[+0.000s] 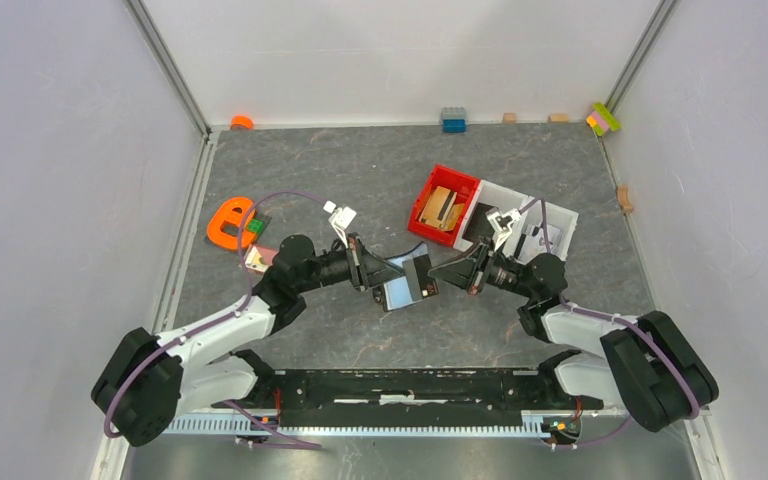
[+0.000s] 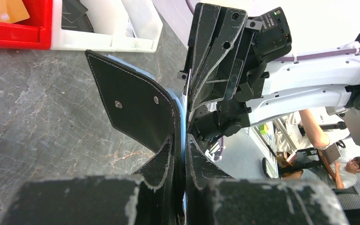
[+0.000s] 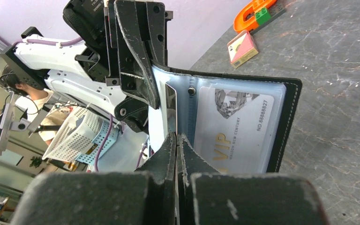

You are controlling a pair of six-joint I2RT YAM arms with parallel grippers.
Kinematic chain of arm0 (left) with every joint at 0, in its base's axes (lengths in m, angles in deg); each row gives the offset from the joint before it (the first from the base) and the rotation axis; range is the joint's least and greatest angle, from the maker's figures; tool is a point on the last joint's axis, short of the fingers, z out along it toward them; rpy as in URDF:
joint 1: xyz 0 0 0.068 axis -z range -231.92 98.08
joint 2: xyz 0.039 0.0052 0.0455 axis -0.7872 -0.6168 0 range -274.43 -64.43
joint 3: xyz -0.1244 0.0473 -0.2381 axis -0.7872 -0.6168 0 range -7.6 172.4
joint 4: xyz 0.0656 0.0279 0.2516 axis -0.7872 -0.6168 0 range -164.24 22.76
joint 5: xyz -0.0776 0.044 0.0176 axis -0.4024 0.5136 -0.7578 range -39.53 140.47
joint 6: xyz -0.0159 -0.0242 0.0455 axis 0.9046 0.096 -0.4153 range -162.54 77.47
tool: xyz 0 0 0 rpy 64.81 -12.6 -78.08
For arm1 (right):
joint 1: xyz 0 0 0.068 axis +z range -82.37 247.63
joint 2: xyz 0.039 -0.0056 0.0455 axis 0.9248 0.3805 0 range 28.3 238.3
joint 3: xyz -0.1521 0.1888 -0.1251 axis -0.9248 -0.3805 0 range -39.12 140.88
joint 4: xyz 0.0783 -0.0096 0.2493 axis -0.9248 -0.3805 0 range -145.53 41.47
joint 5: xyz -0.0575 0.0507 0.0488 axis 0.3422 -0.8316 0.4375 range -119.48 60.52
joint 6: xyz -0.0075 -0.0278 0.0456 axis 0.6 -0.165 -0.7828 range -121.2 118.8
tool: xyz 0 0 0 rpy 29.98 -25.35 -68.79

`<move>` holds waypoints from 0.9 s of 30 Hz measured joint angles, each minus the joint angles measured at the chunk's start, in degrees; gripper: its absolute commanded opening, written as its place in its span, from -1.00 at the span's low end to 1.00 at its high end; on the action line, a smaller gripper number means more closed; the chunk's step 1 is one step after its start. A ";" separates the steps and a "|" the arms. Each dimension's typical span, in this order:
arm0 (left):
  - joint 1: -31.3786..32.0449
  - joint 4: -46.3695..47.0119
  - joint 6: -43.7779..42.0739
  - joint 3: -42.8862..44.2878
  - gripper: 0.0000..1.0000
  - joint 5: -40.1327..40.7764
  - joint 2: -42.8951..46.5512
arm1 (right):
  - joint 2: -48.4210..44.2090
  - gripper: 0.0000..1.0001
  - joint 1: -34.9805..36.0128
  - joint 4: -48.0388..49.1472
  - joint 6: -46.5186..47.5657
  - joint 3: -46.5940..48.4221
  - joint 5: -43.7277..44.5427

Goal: Take the credit cards out of the card holder
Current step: Remove the credit card from the card holder.

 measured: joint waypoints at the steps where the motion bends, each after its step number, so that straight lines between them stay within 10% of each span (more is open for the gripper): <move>1: -0.24 -0.02 0.00 -0.04 -0.95 0.04 0.07 | 0.00 -1.00 -0.35 0.09 -0.02 -0.11 0.04; 19: -0.59 1.44 0.20 -0.20 -0.96 -0.39 -0.04 | 1.33 -0.47 1.29 2.29 -0.17 -0.15 0.39; 27: -0.59 2.23 0.76 -0.26 -0.96 -0.37 -0.04 | 2.40 -1.00 3.04 2.38 0.00 -0.13 0.22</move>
